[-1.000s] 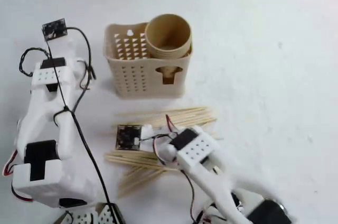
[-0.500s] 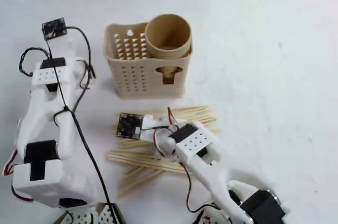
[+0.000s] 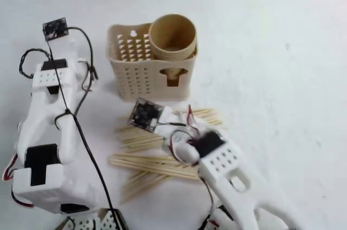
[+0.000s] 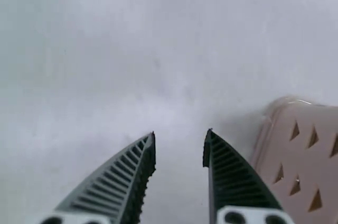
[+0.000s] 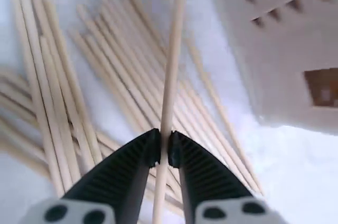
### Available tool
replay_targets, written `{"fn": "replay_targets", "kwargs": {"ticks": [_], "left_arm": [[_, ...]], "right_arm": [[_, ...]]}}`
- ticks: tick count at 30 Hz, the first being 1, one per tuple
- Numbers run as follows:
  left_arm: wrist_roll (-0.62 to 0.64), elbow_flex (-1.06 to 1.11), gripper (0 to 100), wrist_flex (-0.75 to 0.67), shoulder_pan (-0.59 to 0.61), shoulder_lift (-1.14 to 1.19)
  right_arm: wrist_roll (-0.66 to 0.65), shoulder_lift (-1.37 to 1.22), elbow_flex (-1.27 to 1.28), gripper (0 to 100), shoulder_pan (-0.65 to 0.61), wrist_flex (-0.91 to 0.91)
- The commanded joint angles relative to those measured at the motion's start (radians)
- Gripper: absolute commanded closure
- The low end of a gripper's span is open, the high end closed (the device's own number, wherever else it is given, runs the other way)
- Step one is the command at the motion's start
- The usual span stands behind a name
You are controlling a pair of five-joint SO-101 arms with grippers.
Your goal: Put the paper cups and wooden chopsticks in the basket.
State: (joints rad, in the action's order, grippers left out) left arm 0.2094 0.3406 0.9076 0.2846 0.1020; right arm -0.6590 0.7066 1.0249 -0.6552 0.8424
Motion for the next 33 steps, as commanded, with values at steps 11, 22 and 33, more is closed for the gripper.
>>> {"fn": "replay_targets", "kwargs": {"ticks": [11, 22, 33], "left_arm": [[0.009, -0.008, 83, -0.017, -0.015, -0.025], [0.009, 0.046, 83, -0.094, -0.012, -0.028], [0.008, 0.043, 83, -0.095, -0.015, -0.028]], "right_arm": [[0.381, 0.211, -0.529, 98.2, 0.008, -0.07], [0.397, -0.381, -0.973, 97.8, 0.008, -0.395], [0.405, -0.585, -1.089, 98.1, 0.008, -0.581]]}}
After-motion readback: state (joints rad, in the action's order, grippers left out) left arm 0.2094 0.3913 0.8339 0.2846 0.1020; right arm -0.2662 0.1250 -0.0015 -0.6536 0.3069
